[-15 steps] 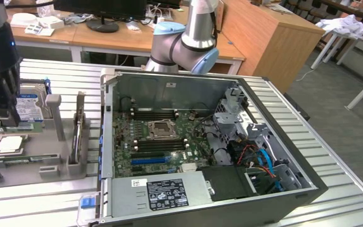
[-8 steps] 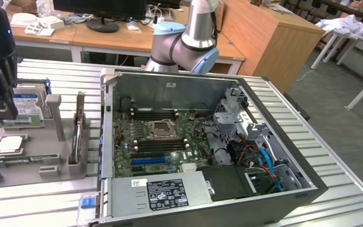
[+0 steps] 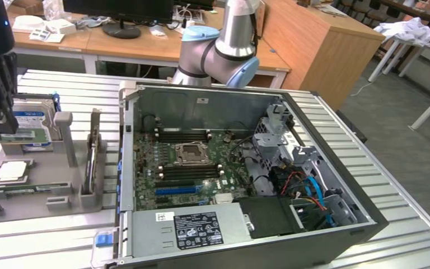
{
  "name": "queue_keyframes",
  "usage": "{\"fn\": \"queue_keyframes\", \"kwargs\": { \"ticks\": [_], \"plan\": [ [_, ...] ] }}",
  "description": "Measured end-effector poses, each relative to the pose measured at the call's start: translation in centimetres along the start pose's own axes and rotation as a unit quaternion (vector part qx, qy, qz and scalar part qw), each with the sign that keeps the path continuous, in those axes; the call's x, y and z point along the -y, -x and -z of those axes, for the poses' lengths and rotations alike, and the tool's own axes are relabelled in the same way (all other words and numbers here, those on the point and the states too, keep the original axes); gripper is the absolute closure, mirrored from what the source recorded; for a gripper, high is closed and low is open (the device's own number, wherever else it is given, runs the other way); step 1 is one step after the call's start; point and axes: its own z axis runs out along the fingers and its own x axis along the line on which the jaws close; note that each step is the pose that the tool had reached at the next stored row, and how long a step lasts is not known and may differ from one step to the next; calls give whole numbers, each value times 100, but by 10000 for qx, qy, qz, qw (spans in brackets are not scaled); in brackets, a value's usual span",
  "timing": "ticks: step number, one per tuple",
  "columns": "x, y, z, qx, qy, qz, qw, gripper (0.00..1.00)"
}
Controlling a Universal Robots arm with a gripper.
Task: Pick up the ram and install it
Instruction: 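Pick up the ram and move it above insertion slot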
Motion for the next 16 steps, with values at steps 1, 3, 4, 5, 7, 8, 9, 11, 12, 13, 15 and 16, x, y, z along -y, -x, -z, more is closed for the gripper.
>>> {"fn": "queue_keyframes", "kwargs": {
  "ticks": [1, 3, 4, 5, 7, 8, 9, 11, 12, 13, 15, 16],
  "plan": [
    [0, 1, 19, -1, 1, 0, 10000, 89],
    [-1, 1, 50, 0, 1, 0, 10000, 89],
    [-1, 1, 65, 1, 0, 0, 10000, 89],
    [-1, 1, 77, 2, 0, 0, 10000, 89],
    [-1, 2, 82, 5, 0, 1, 10000, 89],
    [-1, 2, 82, 5, 0, 1, 10000, 89],
    [-1, 2, 83, 5, 0, 1, 10000, 89],
    [-1, 2, 83, 5, 0, 1, 10000, 89],
    [1, 2, 84, 5, 1, 2, 10000, 89],
    [9, 1, 86, 4, 3, 3, 10000, 89],
    [48, 2, 84, 5, 0, 1, 10000, 89],
    [72, 1, 86, 4, 1, 2, 10000, 89]
  ]
}}
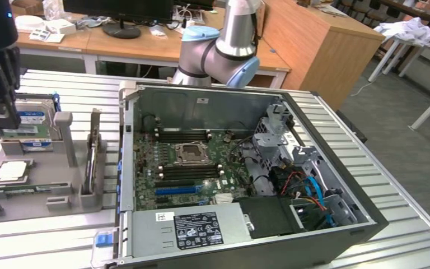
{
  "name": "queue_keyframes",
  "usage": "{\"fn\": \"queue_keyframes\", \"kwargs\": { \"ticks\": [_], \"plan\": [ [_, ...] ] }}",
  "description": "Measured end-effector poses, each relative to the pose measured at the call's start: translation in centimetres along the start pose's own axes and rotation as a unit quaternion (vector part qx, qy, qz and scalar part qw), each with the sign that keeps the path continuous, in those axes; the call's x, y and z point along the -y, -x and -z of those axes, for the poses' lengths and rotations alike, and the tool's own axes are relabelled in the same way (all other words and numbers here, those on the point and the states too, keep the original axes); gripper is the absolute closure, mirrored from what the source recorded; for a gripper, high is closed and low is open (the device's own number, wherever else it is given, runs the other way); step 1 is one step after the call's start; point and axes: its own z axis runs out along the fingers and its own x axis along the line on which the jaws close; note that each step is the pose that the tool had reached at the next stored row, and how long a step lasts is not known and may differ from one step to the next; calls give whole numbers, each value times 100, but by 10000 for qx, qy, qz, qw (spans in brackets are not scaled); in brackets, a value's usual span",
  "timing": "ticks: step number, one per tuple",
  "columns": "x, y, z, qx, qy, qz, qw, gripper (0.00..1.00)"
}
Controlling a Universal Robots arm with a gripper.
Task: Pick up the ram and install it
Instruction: 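Pick up the ram and move it above insertion slot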
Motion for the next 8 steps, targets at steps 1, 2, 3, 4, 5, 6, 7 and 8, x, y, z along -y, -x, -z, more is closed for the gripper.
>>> {"fn": "queue_keyframes", "kwargs": {
  "ticks": [1, 2, 3, 4, 5, 6, 7, 8],
  "plan": [
    [25, 0, 0, 1, 0, 0, 10000, 89],
    [53, 0, 1, 0, 0, 0, 10000, 89],
    [81, 0, 1, 1, 0, 0, 10000, 89],
    [110, 0, 1, 1, 0, 1, 10000, 89],
    [139, 0, 1, 1, 0, 2, 10000, 89],
    [169, 0, 2, 1, 0, 3, 10000, 89],
    [196, 0, 3, 1, 0, 5, 10000, 89],
    [224, 0, 4, 1, 1, 7, 10000, 89]
  ]
}}
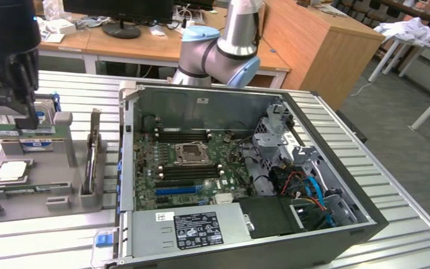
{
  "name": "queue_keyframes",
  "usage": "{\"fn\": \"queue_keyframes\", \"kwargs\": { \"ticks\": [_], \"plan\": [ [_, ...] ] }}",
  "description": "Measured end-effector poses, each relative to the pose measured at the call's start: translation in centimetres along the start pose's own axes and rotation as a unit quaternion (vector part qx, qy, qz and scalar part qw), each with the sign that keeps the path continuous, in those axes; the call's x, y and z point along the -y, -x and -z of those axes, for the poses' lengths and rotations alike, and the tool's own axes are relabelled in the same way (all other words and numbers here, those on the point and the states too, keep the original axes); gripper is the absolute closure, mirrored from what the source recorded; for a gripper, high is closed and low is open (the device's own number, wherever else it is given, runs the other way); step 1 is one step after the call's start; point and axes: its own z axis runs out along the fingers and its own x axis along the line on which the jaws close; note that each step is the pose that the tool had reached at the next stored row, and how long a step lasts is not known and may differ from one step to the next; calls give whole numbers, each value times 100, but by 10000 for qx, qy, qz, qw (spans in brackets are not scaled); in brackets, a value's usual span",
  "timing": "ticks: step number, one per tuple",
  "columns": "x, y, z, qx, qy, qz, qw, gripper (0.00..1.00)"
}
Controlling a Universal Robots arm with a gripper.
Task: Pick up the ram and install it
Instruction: 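Pick up the ram and move it above insertion slot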
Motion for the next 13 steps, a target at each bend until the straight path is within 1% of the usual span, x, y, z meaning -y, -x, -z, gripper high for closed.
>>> {"fn": "queue_keyframes", "kwargs": {
  "ticks": [7, 13],
  "plan": [
    [205, -1, 4, 0, 1, 18, 10000, 89],
    [398, -1, 8, 0, 4, 33, 10000, 89]
  ]
}}
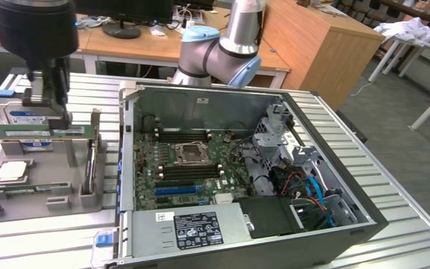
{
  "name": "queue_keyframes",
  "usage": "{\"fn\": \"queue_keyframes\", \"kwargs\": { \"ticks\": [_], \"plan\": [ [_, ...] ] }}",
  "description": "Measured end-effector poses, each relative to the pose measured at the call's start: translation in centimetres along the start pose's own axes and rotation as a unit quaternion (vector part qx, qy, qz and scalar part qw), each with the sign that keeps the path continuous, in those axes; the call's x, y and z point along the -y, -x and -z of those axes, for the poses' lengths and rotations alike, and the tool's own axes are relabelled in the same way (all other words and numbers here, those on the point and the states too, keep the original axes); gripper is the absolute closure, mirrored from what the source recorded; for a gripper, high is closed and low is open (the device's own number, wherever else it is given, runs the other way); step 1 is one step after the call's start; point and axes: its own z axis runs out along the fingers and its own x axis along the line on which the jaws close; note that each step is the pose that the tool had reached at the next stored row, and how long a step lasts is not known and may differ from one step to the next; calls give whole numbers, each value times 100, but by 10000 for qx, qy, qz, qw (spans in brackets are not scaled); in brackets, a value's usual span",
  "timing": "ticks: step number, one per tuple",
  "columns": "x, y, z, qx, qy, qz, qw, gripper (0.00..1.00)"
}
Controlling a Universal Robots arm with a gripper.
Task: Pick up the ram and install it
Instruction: 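Pick up the ram and move it above insertion slot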
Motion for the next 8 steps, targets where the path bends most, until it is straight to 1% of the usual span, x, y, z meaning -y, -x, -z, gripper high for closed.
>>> {"fn": "queue_keyframes", "kwargs": {
  "ticks": [8],
  "plan": [
    [237, -3, 5, 1, 1, 28, 10000, 89]
  ]
}}
